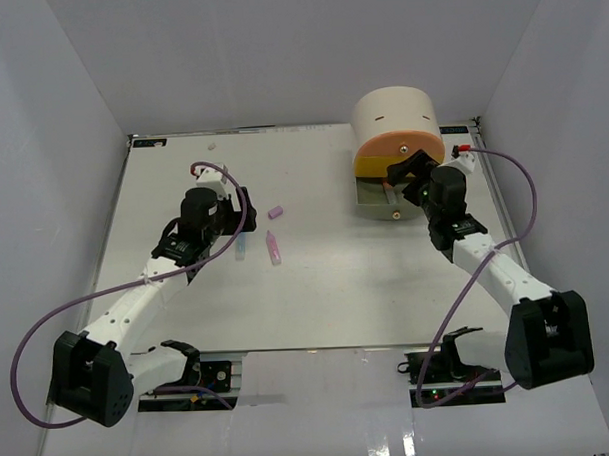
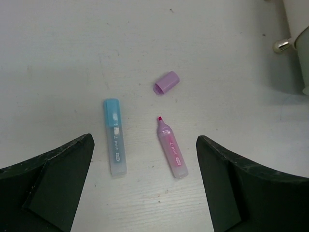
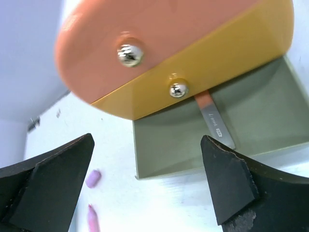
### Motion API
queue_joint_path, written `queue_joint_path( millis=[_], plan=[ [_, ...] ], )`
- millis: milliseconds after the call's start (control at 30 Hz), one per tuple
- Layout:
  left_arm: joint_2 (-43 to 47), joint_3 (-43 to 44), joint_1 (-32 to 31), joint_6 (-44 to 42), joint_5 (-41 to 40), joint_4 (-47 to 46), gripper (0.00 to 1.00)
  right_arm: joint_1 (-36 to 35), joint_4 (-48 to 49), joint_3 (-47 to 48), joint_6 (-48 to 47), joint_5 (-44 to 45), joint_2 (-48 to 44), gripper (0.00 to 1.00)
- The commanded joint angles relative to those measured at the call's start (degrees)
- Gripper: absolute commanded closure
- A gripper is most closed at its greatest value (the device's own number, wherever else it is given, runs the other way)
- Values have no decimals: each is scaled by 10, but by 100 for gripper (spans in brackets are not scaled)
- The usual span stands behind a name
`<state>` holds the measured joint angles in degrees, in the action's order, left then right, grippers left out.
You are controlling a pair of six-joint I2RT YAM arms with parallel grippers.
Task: Sort the stationery into containers
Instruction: Place the pen in the drawer, then pick up the pen from the center of the board.
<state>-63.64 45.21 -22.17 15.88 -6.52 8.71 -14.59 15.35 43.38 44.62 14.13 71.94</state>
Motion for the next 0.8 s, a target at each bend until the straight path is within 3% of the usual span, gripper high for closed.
queue_joint_path(
  millis=[0, 100, 300, 533, 767],
  plan=[
    [-27, 35, 4, 27, -36, 46, 2, 4, -19, 2, -147, -58, -51, 3],
    [-56, 45, 6, 39, -43, 65, 2, 4, -105, 8, -200, -95, -85, 8],
    [-84, 51, 15, 63, -49, 85, 2, 4, -118, -36, -218, -170, -201, 10],
    [-145, 68, 39, 85, -6, 108, 2, 4, -27, -163, -211, -252, -356, 8],
    [-205, 78, 43, 97, 19, 112, 2, 4, 90, -297, -184, -244, -482, 10]
  ],
)
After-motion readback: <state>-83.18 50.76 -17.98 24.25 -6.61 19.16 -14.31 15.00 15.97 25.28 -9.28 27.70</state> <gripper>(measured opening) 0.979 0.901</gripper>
